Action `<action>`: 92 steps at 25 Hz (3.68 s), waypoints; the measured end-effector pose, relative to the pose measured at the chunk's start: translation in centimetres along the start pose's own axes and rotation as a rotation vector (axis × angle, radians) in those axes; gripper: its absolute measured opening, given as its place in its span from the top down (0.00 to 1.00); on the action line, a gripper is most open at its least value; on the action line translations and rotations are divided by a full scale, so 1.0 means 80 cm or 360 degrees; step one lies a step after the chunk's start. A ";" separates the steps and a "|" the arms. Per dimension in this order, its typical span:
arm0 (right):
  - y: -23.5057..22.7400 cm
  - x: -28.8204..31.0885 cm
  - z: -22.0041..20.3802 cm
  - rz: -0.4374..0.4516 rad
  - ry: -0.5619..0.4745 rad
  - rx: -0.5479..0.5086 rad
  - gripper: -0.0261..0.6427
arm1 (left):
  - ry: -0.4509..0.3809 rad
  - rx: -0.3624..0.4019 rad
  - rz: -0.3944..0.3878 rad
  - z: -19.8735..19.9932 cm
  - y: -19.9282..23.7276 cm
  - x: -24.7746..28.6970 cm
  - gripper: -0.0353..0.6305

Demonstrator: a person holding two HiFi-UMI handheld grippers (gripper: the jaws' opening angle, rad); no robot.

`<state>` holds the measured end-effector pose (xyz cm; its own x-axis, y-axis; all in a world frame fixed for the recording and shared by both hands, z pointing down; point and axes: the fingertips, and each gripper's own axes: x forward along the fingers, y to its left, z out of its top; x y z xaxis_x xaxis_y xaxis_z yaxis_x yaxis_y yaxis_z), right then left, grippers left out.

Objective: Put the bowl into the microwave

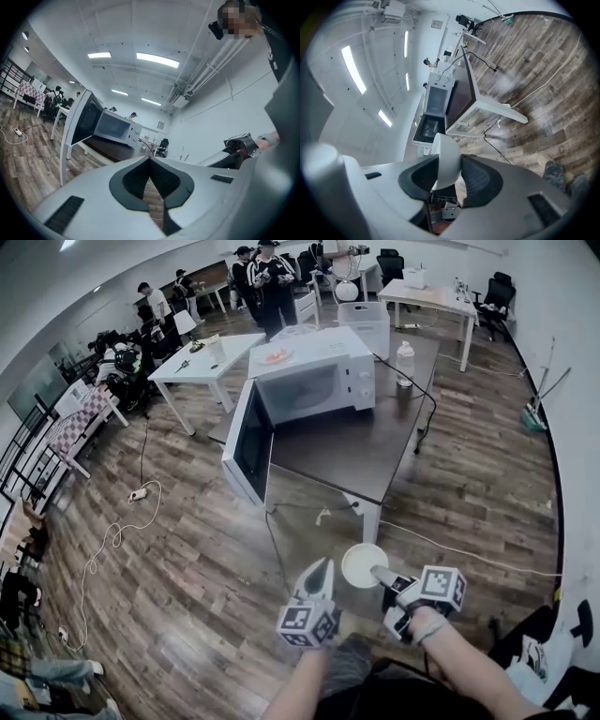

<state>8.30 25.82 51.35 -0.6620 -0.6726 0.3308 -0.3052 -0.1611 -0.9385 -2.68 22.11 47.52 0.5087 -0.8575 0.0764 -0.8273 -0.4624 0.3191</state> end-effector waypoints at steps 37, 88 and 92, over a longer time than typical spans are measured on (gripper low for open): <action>0.038 0.193 0.162 -0.0052 -0.0012 0.0105 0.76 | 0.0059 -0.0132 0.0044 0.033 0.149 0.195 0.93; 0.066 0.401 0.350 0.0013 0.0179 0.0007 0.76 | -0.0049 -0.0060 0.0266 0.079 0.279 0.413 0.93; 0.069 0.417 0.365 0.0014 0.0156 0.0019 0.76 | -0.0047 -0.0040 0.0251 0.088 0.290 0.432 0.93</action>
<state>4.47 -18.60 54.33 -0.7287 -0.6000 0.3302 -0.2916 -0.1644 -0.9423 -5.99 -19.83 50.95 0.3655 -0.9254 0.1000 -0.8900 -0.3159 0.3288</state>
